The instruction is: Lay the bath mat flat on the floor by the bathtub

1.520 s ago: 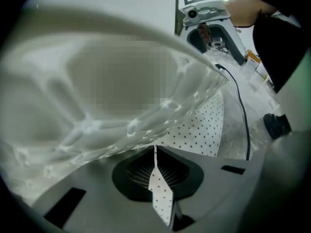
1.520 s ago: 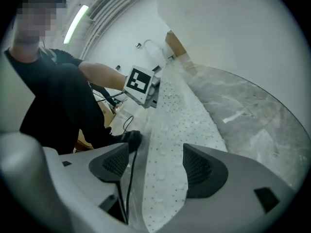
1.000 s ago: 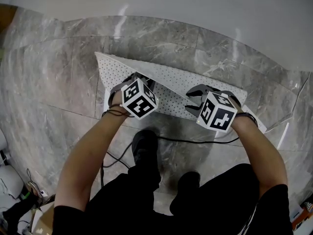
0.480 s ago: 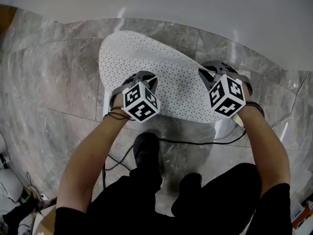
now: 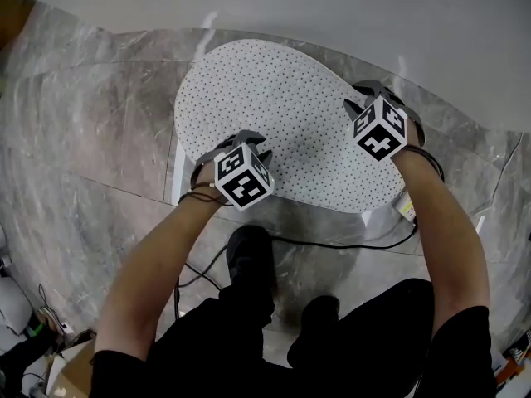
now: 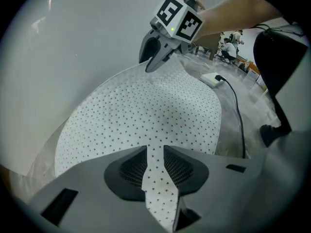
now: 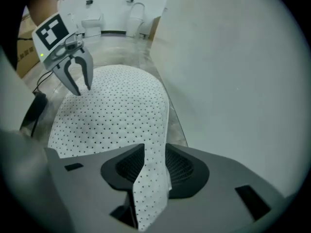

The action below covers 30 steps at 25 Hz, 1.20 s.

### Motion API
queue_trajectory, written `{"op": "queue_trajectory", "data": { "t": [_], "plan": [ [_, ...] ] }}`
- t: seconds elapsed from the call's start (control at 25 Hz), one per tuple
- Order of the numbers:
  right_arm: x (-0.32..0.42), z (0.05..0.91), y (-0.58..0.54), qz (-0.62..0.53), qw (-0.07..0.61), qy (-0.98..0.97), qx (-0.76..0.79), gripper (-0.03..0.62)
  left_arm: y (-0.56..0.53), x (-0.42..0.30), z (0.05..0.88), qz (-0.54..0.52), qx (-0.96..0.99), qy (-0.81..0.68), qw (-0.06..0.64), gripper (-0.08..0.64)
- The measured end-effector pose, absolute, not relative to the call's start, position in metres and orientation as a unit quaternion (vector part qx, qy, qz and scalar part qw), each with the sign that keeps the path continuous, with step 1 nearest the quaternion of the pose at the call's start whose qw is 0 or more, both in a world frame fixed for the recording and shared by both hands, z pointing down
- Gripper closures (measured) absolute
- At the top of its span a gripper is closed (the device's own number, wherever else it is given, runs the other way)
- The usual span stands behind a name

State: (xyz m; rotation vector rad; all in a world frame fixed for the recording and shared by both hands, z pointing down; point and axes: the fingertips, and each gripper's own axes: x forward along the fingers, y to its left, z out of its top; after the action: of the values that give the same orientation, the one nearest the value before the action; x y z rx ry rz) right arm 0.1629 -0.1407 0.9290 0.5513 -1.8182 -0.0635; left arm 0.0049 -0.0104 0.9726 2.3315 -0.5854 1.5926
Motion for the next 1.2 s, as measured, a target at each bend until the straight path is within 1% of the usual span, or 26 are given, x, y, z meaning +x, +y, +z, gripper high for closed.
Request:
{"op": "queue_trajectory", "data": {
  "t": [0.16,0.28,0.4,0.52,0.6,0.68,0.76,0.84,0.96,1.0,1.04,1.08,1.2],
  "plan": [
    [0.183,0.938,-0.145,0.018,0.567,-0.777,0.275,0.425,-0.002,-0.005,0.977,0.556,0.795,-0.195,0.146,0.437],
    [0.198,0.94,-0.145,0.026,0.555,-0.775,0.302,0.41,0.001,-0.011,0.977,0.562,0.789,-0.197,0.153,0.434],
    [0.213,0.94,-0.144,0.025,0.55,-0.77,0.324,0.407,0.003,-0.015,0.981,0.57,0.783,-0.196,0.157,0.431],
    [0.224,0.955,-0.126,0.063,0.552,-0.77,0.315,0.405,0.008,-0.016,0.985,0.579,0.776,-0.191,0.16,0.426],
    [0.235,0.968,-0.108,0.084,0.567,-0.762,0.302,0.376,0.014,-0.013,0.987,0.584,0.774,-0.183,0.162,0.422],
    [0.252,0.982,-0.094,0.096,0.589,-0.747,0.293,0.314,0.021,-0.01,0.99,0.589,0.772,-0.171,0.166,0.417],
    [0.278,0.992,-0.088,0.122,0.6,-0.729,0.306,0.292,0.031,-0.006,0.993,0.594,0.771,-0.154,0.171,0.41],
    [0.315,1.0,-0.088,0.185,0.583,-0.709,0.351,0.279,0.045,-0.002,0.995,0.599,0.77,-0.133,0.175,0.403],
    [0.367,1.007,-0.086,0.321,0.502,-0.675,0.435,0.237,0.067,0.001,0.995,0.607,0.769,-0.107,0.17,0.397],
    [0.377,1.009,-0.083,0.354,0.475,-0.667,0.451,0.233,0.072,0.0,0.996,0.609,0.768,-0.102,0.167,0.397],
    [0.382,1.01,-0.082,0.373,0.457,-0.664,0.46,0.219,0.076,-0.001,0.997,0.611,0.767,-0.098,0.166,0.397],
    [0.383,1.01,-0.081,0.377,0.449,-0.664,0.464,0.219,0.079,-0.002,0.998,0.612,0.766,-0.095,0.169,0.396],
    [0.381,1.011,-0.081,0.358,0.462,-0.661,0.47,0.221,0.088,-0.004,1.001,0.61,0.766,-0.088,0.181,0.385]
  ]
}}
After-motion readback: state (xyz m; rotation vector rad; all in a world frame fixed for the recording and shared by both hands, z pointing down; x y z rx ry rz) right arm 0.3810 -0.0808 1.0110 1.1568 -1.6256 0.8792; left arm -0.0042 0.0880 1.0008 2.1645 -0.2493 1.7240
